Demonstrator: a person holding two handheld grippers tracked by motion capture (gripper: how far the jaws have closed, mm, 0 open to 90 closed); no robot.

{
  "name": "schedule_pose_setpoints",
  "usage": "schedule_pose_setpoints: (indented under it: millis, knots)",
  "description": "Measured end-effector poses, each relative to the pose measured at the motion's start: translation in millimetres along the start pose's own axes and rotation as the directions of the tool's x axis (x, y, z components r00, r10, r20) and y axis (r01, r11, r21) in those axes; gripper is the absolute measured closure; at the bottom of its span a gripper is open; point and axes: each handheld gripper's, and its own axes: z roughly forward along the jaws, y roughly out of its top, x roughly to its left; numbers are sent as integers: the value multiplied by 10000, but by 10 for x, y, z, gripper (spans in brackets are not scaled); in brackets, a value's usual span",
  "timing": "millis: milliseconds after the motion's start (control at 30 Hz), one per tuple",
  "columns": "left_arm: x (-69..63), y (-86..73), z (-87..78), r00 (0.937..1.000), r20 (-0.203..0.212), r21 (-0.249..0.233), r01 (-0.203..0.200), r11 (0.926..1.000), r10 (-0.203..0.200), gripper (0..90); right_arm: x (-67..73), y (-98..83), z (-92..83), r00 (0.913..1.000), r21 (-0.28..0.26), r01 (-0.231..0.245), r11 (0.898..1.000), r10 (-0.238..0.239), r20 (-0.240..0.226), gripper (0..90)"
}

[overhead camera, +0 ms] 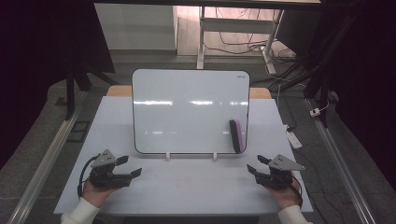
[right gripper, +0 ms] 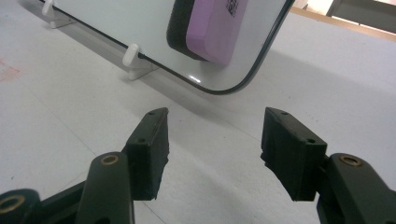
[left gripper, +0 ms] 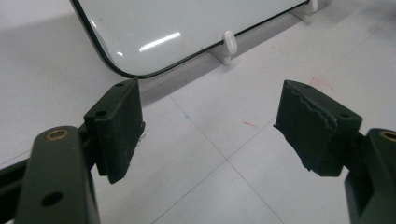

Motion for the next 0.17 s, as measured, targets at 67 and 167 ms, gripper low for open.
schedule_pose_setpoints:
  millis: [67,167]
  knots:
    - [2,-1,0,10000,-4,5,8,10000,-8,242,1,1,-3,10000,-35,-5,10000,5,-2,411]
    - [4,-1,3,10000,-7,21,22,10000,-22,241,4,10,-10,10000,-89,35,10000,-35,20,410]
